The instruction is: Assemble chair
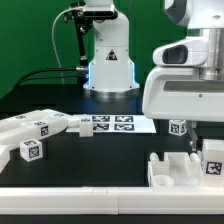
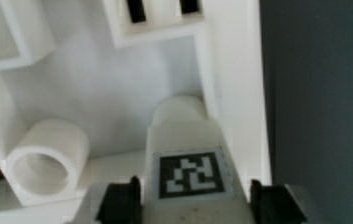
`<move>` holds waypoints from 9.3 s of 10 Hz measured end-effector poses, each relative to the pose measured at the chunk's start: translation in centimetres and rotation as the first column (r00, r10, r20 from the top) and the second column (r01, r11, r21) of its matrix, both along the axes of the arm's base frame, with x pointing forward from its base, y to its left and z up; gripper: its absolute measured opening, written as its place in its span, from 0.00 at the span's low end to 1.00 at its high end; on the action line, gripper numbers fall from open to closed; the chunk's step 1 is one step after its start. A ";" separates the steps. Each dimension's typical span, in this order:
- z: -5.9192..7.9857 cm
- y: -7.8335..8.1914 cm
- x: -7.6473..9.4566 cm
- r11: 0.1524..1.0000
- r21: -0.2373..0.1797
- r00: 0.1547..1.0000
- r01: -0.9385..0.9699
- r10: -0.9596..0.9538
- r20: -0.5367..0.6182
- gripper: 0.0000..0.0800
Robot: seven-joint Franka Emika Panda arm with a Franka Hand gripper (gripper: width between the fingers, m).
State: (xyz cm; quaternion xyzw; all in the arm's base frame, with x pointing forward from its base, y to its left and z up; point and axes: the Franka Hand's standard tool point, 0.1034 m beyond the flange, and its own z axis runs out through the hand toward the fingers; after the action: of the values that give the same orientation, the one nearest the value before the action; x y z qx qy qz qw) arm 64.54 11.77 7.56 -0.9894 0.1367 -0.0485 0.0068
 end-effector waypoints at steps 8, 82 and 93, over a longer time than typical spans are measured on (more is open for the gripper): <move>-0.2 1.2 0.7 0.408 0.091 0.417 0.908 -0.901 -0.122 0.36; -6.6 -20.2 -26.2 0.983 0.148 0.409 -0.106 0.179 -0.895 0.67; 3.4 -17.2 -19.3 0.947 0.119 0.726 -0.299 0.307 -0.616 0.36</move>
Offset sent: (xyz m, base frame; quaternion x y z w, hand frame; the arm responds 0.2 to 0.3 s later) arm 0.0097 -0.0056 0.0035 -0.0341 0.0060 0.3220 0.9461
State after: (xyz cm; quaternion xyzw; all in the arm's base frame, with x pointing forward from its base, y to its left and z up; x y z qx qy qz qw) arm 45.21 -5.39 10.99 -0.9574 -0.0317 0.2860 -0.0255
